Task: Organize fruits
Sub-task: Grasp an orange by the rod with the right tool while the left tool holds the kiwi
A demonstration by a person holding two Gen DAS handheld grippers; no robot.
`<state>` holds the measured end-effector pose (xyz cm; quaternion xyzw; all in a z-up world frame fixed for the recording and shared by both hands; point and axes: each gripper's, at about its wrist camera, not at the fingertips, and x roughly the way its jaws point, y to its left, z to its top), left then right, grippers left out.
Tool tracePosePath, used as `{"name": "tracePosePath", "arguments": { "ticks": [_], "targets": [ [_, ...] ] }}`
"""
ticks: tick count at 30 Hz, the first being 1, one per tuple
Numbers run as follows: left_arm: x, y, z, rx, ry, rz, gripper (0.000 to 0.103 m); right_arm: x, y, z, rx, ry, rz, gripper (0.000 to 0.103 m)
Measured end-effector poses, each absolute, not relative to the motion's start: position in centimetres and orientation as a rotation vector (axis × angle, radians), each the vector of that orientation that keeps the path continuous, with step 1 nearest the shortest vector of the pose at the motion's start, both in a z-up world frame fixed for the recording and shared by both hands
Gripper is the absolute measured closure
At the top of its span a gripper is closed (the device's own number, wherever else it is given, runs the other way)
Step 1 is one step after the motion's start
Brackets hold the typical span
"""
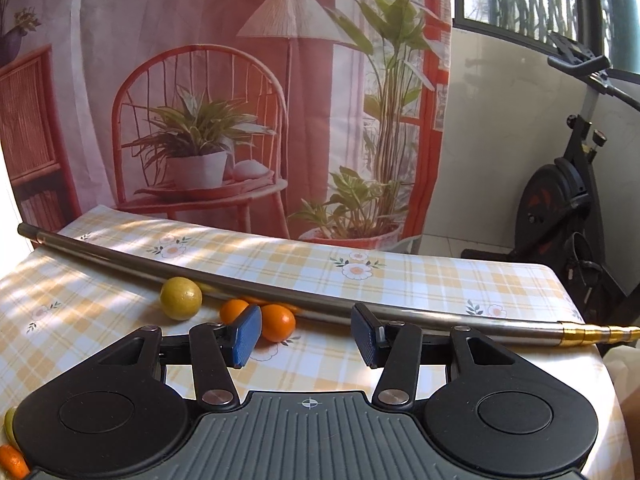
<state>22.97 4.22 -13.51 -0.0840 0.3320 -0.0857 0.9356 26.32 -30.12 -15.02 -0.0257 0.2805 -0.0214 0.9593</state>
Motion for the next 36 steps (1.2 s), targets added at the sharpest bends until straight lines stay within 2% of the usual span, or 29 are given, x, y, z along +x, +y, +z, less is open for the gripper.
{"name": "tracePosePath", "arguments": {
  "ticks": [17, 29, 32, 34, 36],
  "targets": [
    [26.8, 4.5, -16.0, -0.206, 0.699, -0.106, 0.073, 33.2, -31.0, -20.4, 0.051, 0.631, -0.043, 0.065],
    [28.1, 5.0, -17.8, -0.253, 0.761, -0.096, 0.073, 35.9, -29.8, -22.2, 0.062, 0.628, -0.045, 0.066],
    [28.1, 5.0, -17.8, -0.257, 0.763, -0.096, 0.073, 35.9, -30.1, -22.5, 0.094, 0.642, -0.038, 0.071],
    [28.1, 5.0, -17.7, -0.255, 0.76, -0.097, 0.074, 35.3, -30.3, -22.5, 0.123, 0.642, -0.017, 0.079],
    [28.0, 4.9, -17.6, -0.25, 0.757, -0.1, 0.073, 34.8, -30.3, -22.3, 0.128, 0.649, -0.011, 0.079]
  ]
}}
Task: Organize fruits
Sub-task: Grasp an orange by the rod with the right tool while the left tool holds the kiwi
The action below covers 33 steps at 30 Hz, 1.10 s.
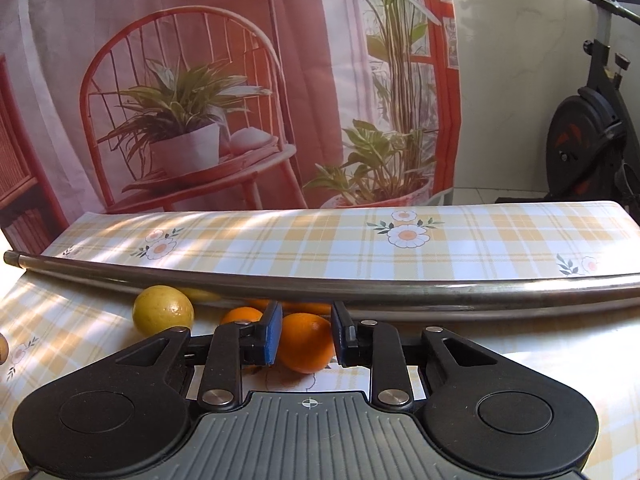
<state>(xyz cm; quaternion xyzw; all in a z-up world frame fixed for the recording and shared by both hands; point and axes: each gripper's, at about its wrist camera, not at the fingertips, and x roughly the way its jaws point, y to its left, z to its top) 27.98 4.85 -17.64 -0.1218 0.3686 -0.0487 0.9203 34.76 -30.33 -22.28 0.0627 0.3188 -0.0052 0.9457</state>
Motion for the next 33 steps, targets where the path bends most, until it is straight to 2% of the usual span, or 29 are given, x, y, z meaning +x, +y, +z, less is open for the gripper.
{"name": "tracePosePath", "arguments": {
  "ticks": [5, 7, 9, 11, 13, 19, 33],
  "targets": [
    [27.5, 4.6, -17.4, -0.255, 0.743, -0.109, 0.073, 32.4, -30.7, -22.1, 0.144, 0.667, 0.017, 0.083],
    [27.3, 4.4, -17.2, -0.254, 0.738, -0.114, 0.073, 31.5, -30.8, -22.2, 0.147, 0.689, 0.02, 0.092],
    [27.1, 4.3, -17.1, -0.25, 0.738, -0.121, 0.074, 30.5, -30.9, -22.3, 0.167, 0.724, 0.027, 0.092],
    [26.9, 4.1, -17.1, -0.243, 0.736, -0.125, 0.073, 29.7, -30.9, -21.9, 0.165, 0.713, 0.034, 0.088],
    [26.9, 4.0, -17.1, -0.24, 0.737, -0.126, 0.073, 29.6, -30.5, -21.4, 0.122, 0.688, 0.02, 0.075],
    [26.6, 4.0, -17.2, -0.245, 0.736, -0.134, 0.073, 31.9, -29.8, -21.3, 0.054, 0.688, 0.035, 0.068],
    [26.1, 4.1, -17.1, -0.25, 0.747, -0.153, 0.073, 33.5, -29.4, -22.8, 0.109, 0.742, 0.036, 0.07]
  ]
}}
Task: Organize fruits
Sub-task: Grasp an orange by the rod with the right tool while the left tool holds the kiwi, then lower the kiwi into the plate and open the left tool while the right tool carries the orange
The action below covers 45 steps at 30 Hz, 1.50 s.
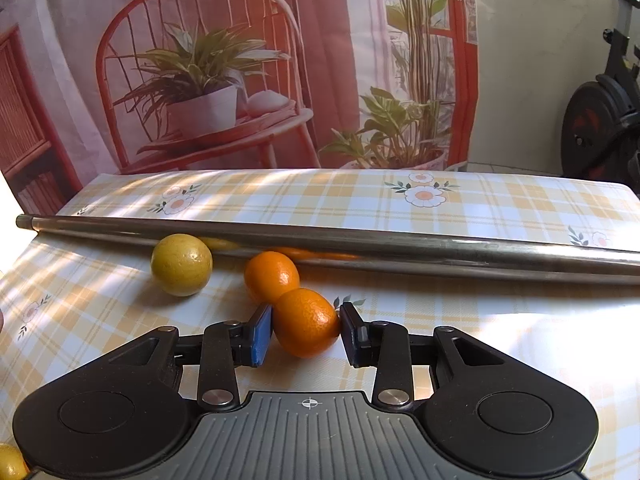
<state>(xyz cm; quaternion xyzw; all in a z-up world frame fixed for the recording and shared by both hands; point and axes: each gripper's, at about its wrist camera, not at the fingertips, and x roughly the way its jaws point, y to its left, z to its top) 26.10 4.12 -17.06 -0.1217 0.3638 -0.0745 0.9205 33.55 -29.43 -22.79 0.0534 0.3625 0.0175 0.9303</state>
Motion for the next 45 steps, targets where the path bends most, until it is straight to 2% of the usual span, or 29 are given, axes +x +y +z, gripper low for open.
{"name": "tracePosePath", "arguments": {
  "ticks": [21, 34, 45],
  "targets": [
    [20.3, 2.7, -16.0, -0.178, 0.699, -0.292, 0.073, 20.6, -26.1, -16.4, 0.275, 0.584, 0.053, 0.07],
    [19.0, 1.8, -18.3, -0.148, 0.76, -0.341, 0.073, 16.2, -23.6, -18.5, 0.299, 0.61, 0.053, 0.07],
    [20.0, 0.2, -19.6, -0.067, 0.782, -0.358, 0.073, 16.0, -23.3, -18.8, 0.292, 0.613, 0.068, 0.07]
  ]
}}
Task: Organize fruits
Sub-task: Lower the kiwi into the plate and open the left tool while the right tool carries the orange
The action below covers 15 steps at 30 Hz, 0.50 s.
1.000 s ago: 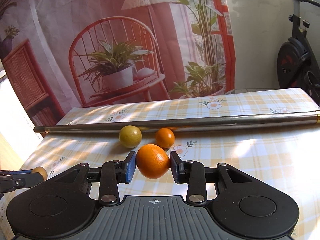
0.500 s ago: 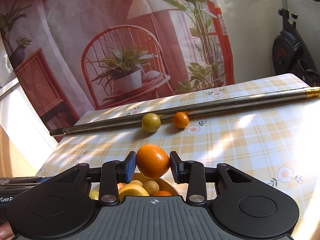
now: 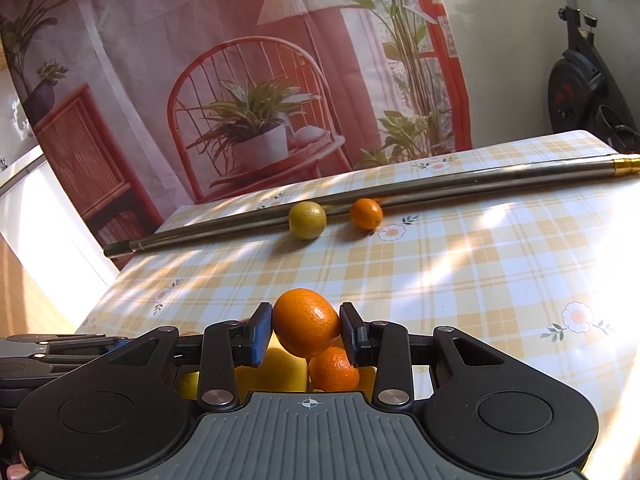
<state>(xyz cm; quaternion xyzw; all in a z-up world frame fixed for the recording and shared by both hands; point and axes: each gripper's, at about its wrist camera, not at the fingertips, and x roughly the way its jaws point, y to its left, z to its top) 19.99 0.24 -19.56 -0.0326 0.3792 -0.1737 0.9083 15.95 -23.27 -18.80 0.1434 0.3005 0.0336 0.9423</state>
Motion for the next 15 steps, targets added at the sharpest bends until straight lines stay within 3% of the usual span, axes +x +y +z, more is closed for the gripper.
{"name": "tracePosePath", "arguments": {
  "ticks": [15],
  "targets": [
    [21.2, -0.6, -20.3, -0.045, 0.807, -0.362, 0.074, 16.3, -23.3, -19.0, 0.303, 0.631, 0.076, 0.07]
  ]
}}
